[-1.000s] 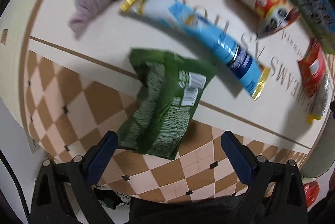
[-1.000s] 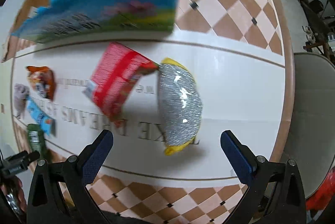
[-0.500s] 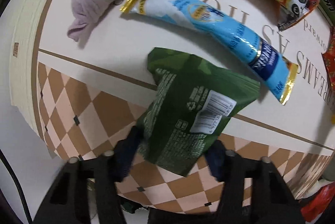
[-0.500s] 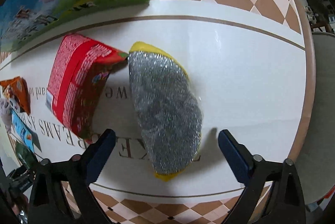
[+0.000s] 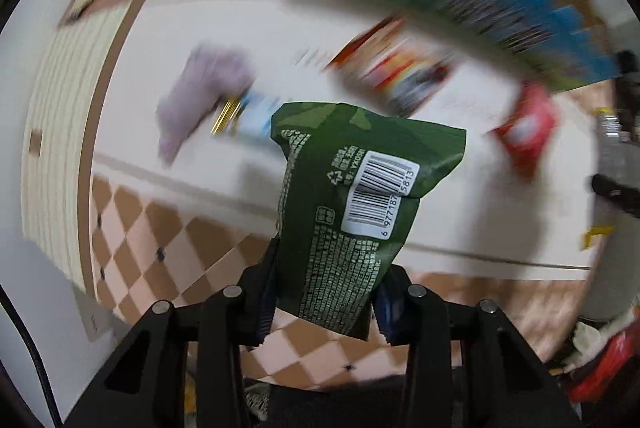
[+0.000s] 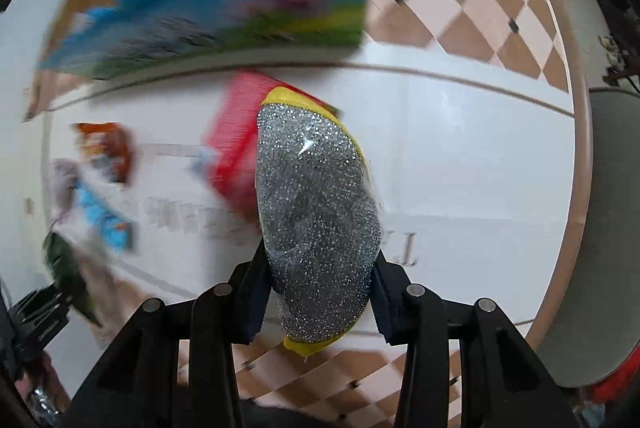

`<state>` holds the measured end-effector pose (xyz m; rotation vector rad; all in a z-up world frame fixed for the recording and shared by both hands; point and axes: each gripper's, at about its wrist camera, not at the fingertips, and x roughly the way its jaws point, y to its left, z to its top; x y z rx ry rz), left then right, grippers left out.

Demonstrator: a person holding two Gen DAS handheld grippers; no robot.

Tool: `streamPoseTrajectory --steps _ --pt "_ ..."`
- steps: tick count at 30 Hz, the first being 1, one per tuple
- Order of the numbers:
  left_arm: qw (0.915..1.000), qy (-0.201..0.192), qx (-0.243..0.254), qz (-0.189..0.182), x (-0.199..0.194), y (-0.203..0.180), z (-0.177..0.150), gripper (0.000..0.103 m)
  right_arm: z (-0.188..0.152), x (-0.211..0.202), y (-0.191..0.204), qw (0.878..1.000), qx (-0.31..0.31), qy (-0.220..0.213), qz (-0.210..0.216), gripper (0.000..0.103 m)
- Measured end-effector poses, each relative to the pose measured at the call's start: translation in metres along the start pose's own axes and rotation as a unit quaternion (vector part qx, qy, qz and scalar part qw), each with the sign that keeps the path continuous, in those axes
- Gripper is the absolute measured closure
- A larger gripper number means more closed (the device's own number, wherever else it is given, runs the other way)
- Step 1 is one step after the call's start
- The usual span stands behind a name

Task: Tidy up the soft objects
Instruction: 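Grasp the green snack bag with the left gripper while the right grasps the silver scrubber pack, then lower both held items into the box and open both grippers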

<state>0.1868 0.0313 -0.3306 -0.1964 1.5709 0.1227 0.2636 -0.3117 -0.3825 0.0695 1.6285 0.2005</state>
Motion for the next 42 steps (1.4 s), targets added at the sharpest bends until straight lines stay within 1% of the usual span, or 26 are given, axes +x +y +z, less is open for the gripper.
streamPoseTrajectory --steps 2,4,5,6,8,10,11,13,14,16,18,21,24,25,27,31,34,35,36,37,38,39,40,41,42 --pt "0.9991 -0.028 0.017 -0.028 -0.031 -0.019 0.019 0.066 -0.003 -0.03 0.014 1.0 -0.006 -0.015 0.027 0.058" --pt "0.9959 -0.057 0.042 -0.056 -0.064 -0.042 0.045 0.066 0.0 -0.055 0.03 0.998 -0.01 -0.031 0.046 0.058" --pt "0.9943 -0.066 0.049 -0.067 -0.073 -0.052 0.061 0.066 0.004 -0.073 0.034 0.997 -0.01 -0.045 0.061 0.058" --pt "0.9924 -0.077 0.057 -0.076 -0.085 -0.061 0.08 0.066 0.019 -0.084 0.044 0.996 -0.01 -0.053 0.068 0.058" --pt "0.9898 -0.096 0.072 -0.076 -0.102 -0.077 0.12 0.066 0.036 -0.104 0.064 0.994 -0.01 -0.069 0.086 0.058" --pt "0.9887 -0.103 0.083 -0.07 -0.106 -0.091 0.171 0.066 0.056 -0.12 0.074 0.992 -0.011 -0.087 0.087 0.058" --pt "0.989 -0.101 0.087 -0.065 -0.108 -0.097 0.188 0.066 0.071 -0.127 0.076 0.992 -0.009 -0.098 0.08 0.058" --pt "0.9901 -0.091 0.092 -0.055 -0.099 -0.103 0.228 0.066 0.095 -0.128 0.082 0.992 0.001 -0.104 0.074 0.057" --pt "0.9913 -0.083 0.09 -0.047 -0.091 -0.104 0.249 0.066 0.115 -0.123 0.088 0.992 0.005 -0.103 0.071 0.057" --pt "0.9936 -0.059 0.088 -0.04 -0.069 -0.106 0.286 0.066 0.141 -0.115 0.087 0.993 0.015 -0.1 0.063 0.057" --pt "0.995 -0.037 0.088 -0.032 -0.047 -0.105 0.31 0.066 0.167 -0.105 0.09 0.994 0.023 -0.087 0.055 0.057" --pt "0.9957 -0.011 0.09 -0.016 -0.024 -0.114 0.341 0.066 0.195 -0.075 0.092 0.997 0.033 -0.066 0.037 0.057" --pt "0.9956 0.012 0.093 -0.003 -0.004 -0.12 0.358 0.066 0.212 -0.051 0.089 0.998 0.039 -0.043 0.02 0.058" --pt "0.9954 0.017 0.094 0.001 0.002 -0.121 0.362 0.066 0.212 -0.043 0.087 0.998 0.041 -0.036 0.018 0.057" --pt "0.9951 0.025 0.095 0.006 0.006 -0.124 0.365 0.066 0.22 -0.027 0.084 0.999 0.049 -0.019 0.013 0.057" --pt "0.9946 0.04 0.095 0.011 0.021 -0.125 0.373 0.064 0.227 -0.005 0.079 0.999 0.052 -0.004 0.004 0.057" --pt "0.9944 0.034 0.099 0.014 0.021 -0.125 0.376 0.062 0.232 0.007 0.081 0.999 0.046 0.012 -0.008 0.055" --pt "0.9944 0.034 0.099 0.011 0.02 -0.125 0.376 0.053 0.235 0.012 0.081 0.998 0.049 0.022 -0.01 0.048" --pt "0.9946 0.036 0.097 0.007 0.018 -0.124 0.376 0.036 0.235 0.014 0.08 0.998 0.051 0.028 -0.009 0.041" --pt "0.9949 0.034 0.095 0.004 0.015 -0.123 0.377 0.025 0.236 0.016 0.08 0.998 0.053 0.033 -0.008 0.025" --pt "0.9952 0.026 0.094 0.0 0.01 -0.122 0.376 0.015 0.237 0.016 0.081 0.998 0.055 0.033 0.003 0.018" --pt "0.9951 0.017 0.097 0.002 0.004 -0.121 0.375 0.014 0.236 0.015 0.081 0.998 0.058 0.033 0.005 0.012" --pt "0.9948 0.012 0.101 0.004 0.001 -0.121 0.374 0.013 0.236 0.013 0.082 0.998 0.06 0.031 0.0 0.002" --pt "0.9944 0.007 0.105 0.003 -0.004 -0.121 0.373 0.008 0.235 0.01 0.085 0.998 0.058 0.026 -0.004 0.0" --pt "0.9942 0.004 0.107 -0.002 -0.01 -0.12 0.369 0.004 0.234 0.006 0.089 0.998 0.054 0.019 -0.009 0.0"
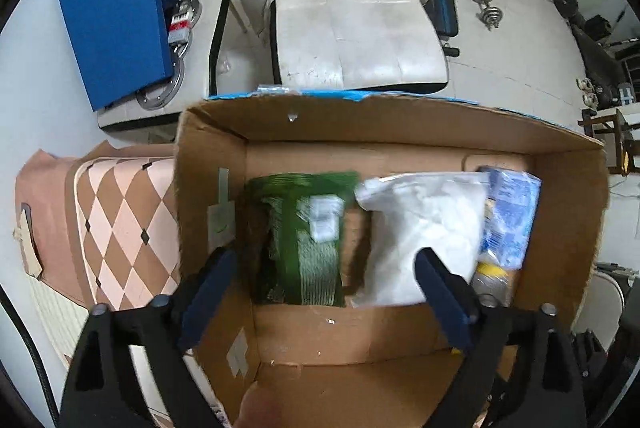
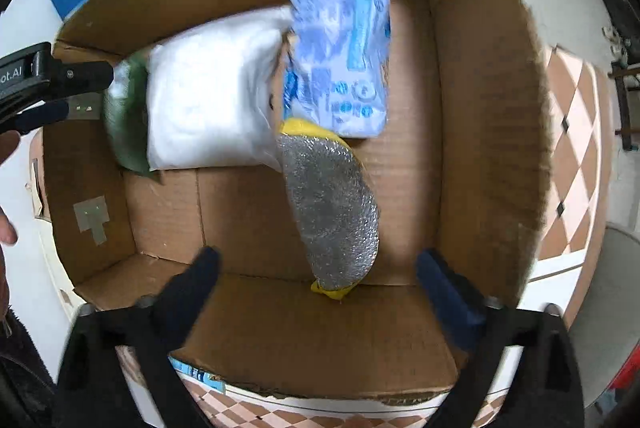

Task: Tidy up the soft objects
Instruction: 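Lower both held items into the box and open both grippers, then move both grippers back over the remaining items on the table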

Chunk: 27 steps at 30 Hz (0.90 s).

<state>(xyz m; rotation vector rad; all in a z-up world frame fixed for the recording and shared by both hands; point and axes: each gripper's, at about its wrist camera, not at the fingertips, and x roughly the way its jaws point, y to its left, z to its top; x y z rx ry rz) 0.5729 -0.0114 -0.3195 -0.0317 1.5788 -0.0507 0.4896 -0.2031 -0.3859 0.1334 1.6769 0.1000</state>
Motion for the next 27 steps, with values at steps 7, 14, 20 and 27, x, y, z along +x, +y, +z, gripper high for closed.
streamPoseTrajectory --steps 7,14,20,27 --pt "0.999 -0.043 -0.001 -0.014 -0.042 0.003 -0.033 0.004 -0.011 -0.031 0.002 0.999 0.01 -0.043 -0.023 0.0" --pt "0.9966 -0.082 0.007 -0.01 -0.081 0.002 -0.08 0.004 -0.038 -0.07 0.006 0.997 0.001 -0.082 -0.009 0.0" --pt "0.991 -0.133 -0.011 0.004 -0.118 0.02 -0.134 0.004 -0.074 -0.099 0.006 0.994 -0.001 -0.111 0.015 0.0" --pt "0.9907 -0.112 -0.013 0.076 -0.073 0.067 -0.232 0.004 -0.144 -0.084 -0.003 0.995 -0.022 -0.101 0.01 0.0"
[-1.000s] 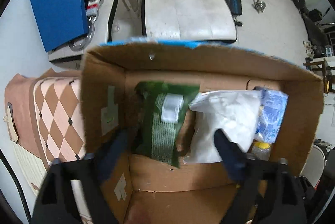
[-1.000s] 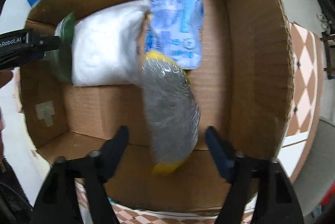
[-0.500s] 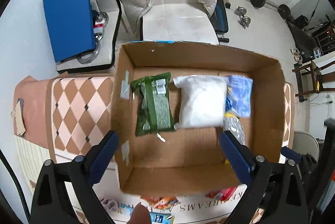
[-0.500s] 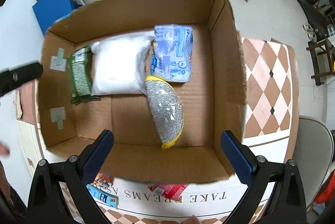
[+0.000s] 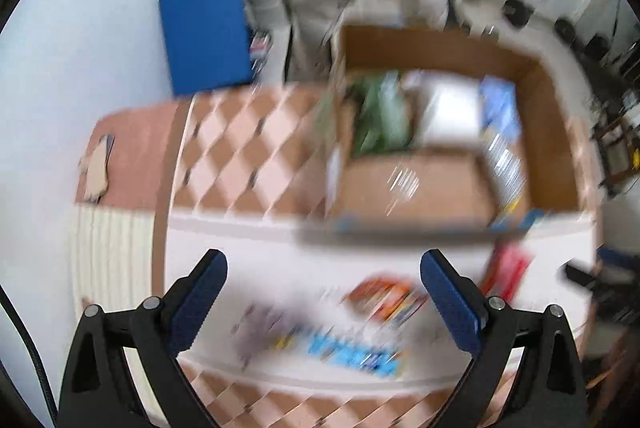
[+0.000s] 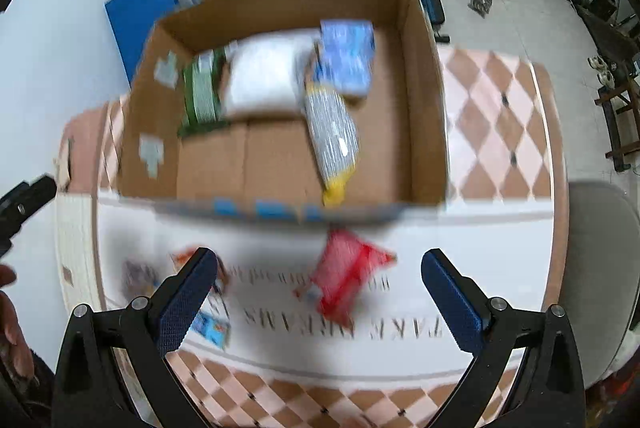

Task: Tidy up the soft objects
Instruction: 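Move both grippers back over the remaining items on the table, then grasp the lavender cloth with the left gripper while the right grasps the red packet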

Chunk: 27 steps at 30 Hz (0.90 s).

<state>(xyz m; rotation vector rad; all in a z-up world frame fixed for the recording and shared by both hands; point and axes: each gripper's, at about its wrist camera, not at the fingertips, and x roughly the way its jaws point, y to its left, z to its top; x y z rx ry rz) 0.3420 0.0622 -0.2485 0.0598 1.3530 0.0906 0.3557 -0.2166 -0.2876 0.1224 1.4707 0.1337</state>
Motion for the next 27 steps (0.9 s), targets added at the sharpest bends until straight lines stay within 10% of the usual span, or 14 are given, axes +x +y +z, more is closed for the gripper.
streamPoseTrajectory --steps 11,25,27 --pt "0.9895 0.134 -0.047 0.026 0.121 0.067 -0.097 0.005 -0.07 0.094 -0.025 0.994 0.053 0.092 0.0 0.0" --pt "0.9851 0.17 0.011 0.027 0.178 0.063 -0.088 0.005 -0.062 0.143 -0.017 0.991 0.063 0.12 -0.012 0.0" --pt "0.9847 0.172 0.017 0.025 0.183 0.063 -0.084 0.022 -0.06 0.147 -0.015 0.99 0.066 0.123 -0.012 0.0"
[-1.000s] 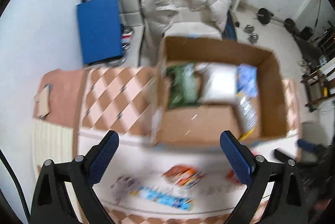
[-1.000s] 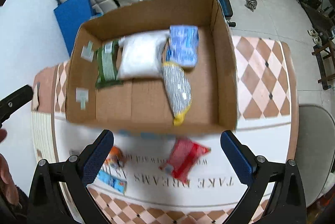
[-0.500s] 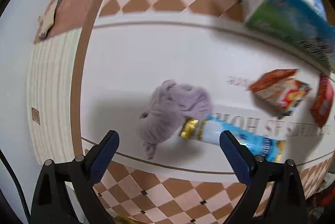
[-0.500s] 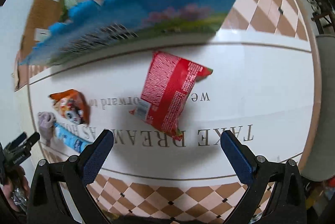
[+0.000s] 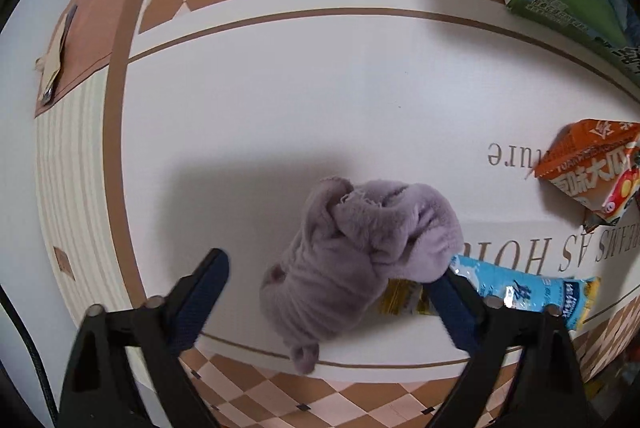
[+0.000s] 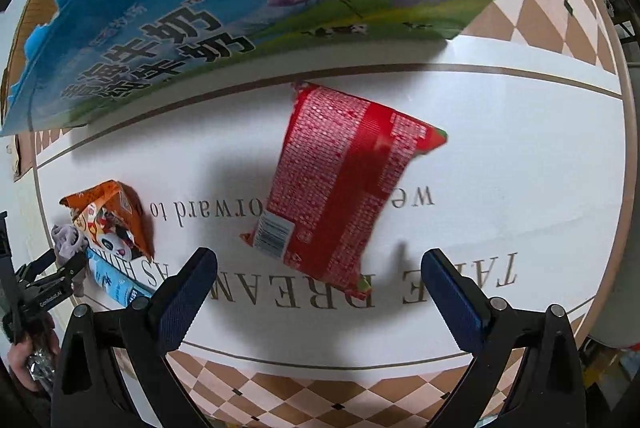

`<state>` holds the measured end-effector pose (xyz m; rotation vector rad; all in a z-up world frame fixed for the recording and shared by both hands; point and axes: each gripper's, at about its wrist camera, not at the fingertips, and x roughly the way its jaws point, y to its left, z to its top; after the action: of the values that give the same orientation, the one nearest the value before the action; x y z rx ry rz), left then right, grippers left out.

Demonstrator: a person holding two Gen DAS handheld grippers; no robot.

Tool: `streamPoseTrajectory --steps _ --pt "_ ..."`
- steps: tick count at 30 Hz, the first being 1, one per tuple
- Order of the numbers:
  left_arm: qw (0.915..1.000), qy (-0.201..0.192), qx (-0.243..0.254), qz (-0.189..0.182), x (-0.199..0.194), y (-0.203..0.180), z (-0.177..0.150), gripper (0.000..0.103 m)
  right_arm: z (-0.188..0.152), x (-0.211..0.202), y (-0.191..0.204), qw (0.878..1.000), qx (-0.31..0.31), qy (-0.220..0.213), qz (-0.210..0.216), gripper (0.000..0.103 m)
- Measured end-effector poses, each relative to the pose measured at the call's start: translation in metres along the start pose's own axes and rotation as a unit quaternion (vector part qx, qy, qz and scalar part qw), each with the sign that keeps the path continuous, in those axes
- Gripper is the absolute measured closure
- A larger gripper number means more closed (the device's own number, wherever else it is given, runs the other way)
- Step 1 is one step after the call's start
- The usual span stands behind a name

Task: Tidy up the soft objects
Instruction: 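Grasp the lavender cloth with the left gripper while the right grasps the red packet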

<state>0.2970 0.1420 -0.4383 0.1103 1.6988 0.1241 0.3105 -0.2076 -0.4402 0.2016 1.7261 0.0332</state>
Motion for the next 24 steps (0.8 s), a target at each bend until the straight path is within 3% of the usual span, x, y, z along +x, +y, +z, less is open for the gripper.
streamPoseTrajectory --steps 3,5,14,18,21,24 --pt "0.9997 0.01 -0.009 -0.021 0.0 0.002 0.005 0.054 0.005 0.001 0.001 1.0 0.004 0.001 -0.001 0.0" --pt "0.9992 0.016 -0.021 -0.029 -0.001 0.003 0.005 0.063 0.008 0.003 0.003 1.0 0.006 0.002 0.0 0.001" --pt "0.9993 0.01 -0.032 -0.016 0.001 0.002 -0.015 0.067 0.017 0.011 0.006 1.0 0.023 0.013 0.005 0.01" --pt "0.9986 0.01 -0.05 -0.013 0.0 0.012 -0.021 0.068 0.02 0.017 0.006 0.999 0.03 0.017 -0.001 0.026" --pt "0.997 -0.004 -0.075 -0.02 -0.011 0.023 -0.024 0.068 0.021 0.019 0.008 0.999 0.029 0.012 -0.016 0.045" --pt "0.9945 -0.029 -0.094 -0.035 -0.034 0.022 -0.029 0.069 0.016 0.011 0.009 1.0 0.015 -0.002 -0.015 0.051"
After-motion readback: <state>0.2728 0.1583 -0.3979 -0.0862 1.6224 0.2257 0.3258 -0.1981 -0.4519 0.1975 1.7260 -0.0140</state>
